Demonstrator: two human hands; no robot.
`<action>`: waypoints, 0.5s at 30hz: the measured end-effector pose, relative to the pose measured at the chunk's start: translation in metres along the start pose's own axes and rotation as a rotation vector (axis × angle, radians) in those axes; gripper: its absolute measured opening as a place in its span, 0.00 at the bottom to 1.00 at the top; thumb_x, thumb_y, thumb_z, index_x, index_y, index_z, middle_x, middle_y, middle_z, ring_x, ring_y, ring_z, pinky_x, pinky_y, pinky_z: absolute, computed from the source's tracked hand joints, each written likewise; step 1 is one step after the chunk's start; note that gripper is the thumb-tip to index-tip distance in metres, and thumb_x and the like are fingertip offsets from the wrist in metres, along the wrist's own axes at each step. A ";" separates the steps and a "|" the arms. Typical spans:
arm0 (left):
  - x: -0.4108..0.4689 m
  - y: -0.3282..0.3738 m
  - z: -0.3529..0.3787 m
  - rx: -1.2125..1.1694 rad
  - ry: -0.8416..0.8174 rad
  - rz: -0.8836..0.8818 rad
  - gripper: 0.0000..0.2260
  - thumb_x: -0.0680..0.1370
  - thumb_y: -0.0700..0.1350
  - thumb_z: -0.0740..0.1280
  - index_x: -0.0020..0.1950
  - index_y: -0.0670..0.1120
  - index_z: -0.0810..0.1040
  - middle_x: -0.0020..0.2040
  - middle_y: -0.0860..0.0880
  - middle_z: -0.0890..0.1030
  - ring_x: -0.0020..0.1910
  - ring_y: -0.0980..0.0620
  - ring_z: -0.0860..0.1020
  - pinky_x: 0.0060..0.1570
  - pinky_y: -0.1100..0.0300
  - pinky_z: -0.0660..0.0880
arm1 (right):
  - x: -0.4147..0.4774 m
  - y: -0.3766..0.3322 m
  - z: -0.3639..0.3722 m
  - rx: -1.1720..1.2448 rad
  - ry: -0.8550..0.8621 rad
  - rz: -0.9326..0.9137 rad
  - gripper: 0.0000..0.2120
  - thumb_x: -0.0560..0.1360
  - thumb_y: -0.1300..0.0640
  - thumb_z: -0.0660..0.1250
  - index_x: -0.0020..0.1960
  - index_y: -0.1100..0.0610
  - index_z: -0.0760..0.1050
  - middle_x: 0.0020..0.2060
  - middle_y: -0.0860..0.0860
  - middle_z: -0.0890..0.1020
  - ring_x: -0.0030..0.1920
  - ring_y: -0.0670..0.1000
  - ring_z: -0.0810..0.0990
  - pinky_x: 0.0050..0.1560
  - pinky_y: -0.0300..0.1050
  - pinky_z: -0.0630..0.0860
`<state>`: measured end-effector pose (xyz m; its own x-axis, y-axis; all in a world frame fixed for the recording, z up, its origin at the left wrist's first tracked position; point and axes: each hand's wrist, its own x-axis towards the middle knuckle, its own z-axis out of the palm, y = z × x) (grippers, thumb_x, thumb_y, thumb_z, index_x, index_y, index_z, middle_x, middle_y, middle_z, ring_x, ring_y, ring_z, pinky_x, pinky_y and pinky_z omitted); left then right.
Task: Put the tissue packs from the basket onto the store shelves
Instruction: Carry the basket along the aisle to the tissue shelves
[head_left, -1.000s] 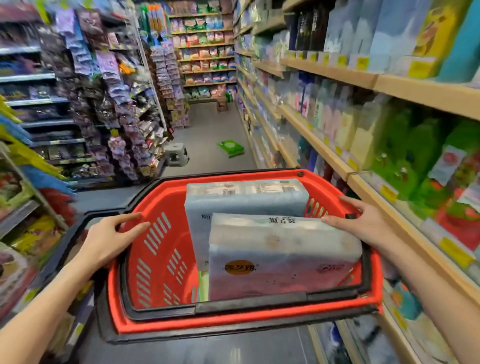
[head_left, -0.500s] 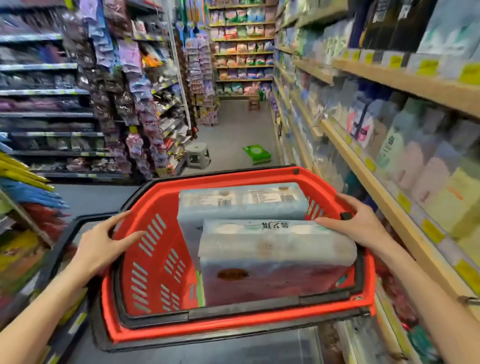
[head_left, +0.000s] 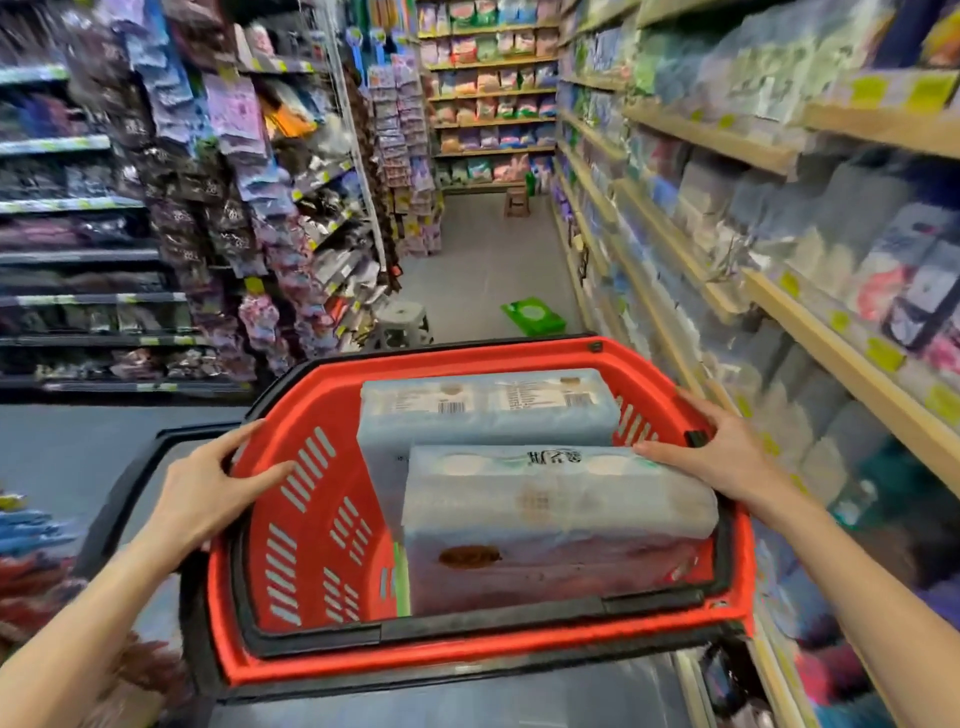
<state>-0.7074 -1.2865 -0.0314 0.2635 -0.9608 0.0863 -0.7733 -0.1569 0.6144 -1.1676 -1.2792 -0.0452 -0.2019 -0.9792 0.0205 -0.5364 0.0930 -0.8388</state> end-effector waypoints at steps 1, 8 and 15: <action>0.021 0.004 0.000 0.000 -0.004 0.003 0.29 0.68 0.54 0.74 0.68 0.53 0.72 0.54 0.43 0.82 0.46 0.47 0.79 0.47 0.54 0.72 | 0.017 -0.005 0.005 -0.003 -0.001 0.002 0.55 0.45 0.30 0.74 0.69 0.48 0.66 0.56 0.44 0.76 0.54 0.45 0.75 0.56 0.42 0.70; 0.168 0.022 0.028 0.010 -0.012 0.034 0.30 0.67 0.54 0.74 0.68 0.52 0.71 0.55 0.43 0.82 0.42 0.49 0.78 0.45 0.55 0.73 | 0.150 -0.023 0.043 0.030 0.021 -0.006 0.58 0.42 0.26 0.71 0.69 0.48 0.66 0.57 0.44 0.77 0.54 0.45 0.76 0.55 0.43 0.71; 0.321 0.044 0.087 -0.012 -0.008 0.010 0.30 0.67 0.53 0.75 0.68 0.51 0.72 0.56 0.43 0.82 0.43 0.49 0.78 0.43 0.56 0.73 | 0.321 -0.019 0.077 0.064 -0.012 -0.018 0.41 0.60 0.47 0.76 0.70 0.52 0.64 0.52 0.43 0.75 0.52 0.45 0.74 0.54 0.41 0.68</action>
<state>-0.7070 -1.6218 -0.0453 0.2518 -0.9639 0.0864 -0.7685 -0.1450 0.6232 -1.1589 -1.6092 -0.0644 -0.1831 -0.9827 0.0295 -0.4862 0.0644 -0.8715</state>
